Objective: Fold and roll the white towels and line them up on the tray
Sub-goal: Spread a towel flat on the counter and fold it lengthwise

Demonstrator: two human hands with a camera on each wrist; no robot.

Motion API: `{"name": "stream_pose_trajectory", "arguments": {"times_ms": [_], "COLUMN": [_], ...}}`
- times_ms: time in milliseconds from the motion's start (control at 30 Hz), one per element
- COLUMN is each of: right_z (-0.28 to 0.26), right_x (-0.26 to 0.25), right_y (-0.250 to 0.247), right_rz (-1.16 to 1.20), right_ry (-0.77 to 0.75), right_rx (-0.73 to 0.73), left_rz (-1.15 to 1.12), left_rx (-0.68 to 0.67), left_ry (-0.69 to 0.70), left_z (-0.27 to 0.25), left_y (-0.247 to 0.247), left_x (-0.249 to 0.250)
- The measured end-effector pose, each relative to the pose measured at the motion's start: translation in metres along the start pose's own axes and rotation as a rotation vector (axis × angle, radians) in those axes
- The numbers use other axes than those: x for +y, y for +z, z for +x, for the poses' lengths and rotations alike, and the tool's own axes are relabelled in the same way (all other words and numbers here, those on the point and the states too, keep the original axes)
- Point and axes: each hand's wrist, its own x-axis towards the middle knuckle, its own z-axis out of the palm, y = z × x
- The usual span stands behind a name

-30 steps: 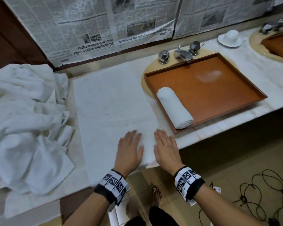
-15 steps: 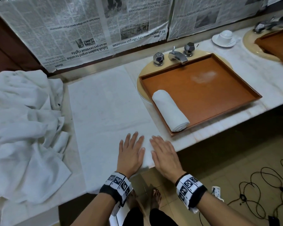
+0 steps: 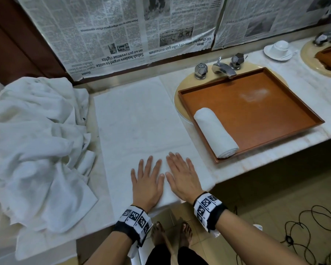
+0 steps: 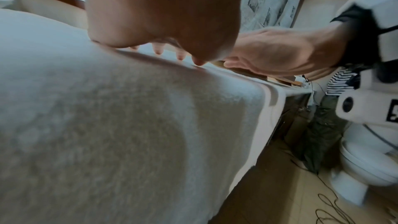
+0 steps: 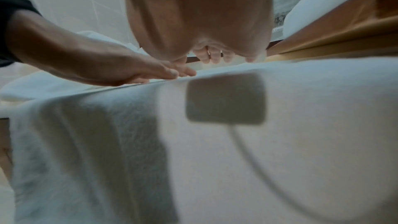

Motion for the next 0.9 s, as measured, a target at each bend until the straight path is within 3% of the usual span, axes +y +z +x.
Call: {"name": "stream_pose_trajectory", "arguments": {"times_ms": [233,333,500,600,767,900], "right_z": [-0.001,0.017,0.067,0.085,0.107,0.140], "right_x": [0.029,0.010,-0.036,-0.033,-0.005,-0.013], "right_y": [-0.011,-0.019,-0.008,-0.005,-0.023,-0.025], "right_rz": [-0.044,-0.016,-0.063,-0.093,-0.113,-0.029], "right_ry": [0.189,0.097,-0.119,-0.111,-0.021,-0.132], "right_rx": [-0.019,0.004,-0.103,-0.193,-0.184,-0.138], "left_rz": [-0.036,-0.038,-0.024,0.031,0.019,-0.041], "left_rx": [0.000,0.017,0.013,-0.013,0.057,0.110], "left_ry": [-0.159,-0.146,-0.036,-0.036,-0.163,-0.160], "left_z": [-0.004,0.002,0.033,0.045,0.062,0.091], "left_y": [-0.026,-0.039,-0.038,-0.032,-0.043,-0.059], "left_x": [-0.063,-0.070,-0.056,-0.063,-0.093,-0.079]}}
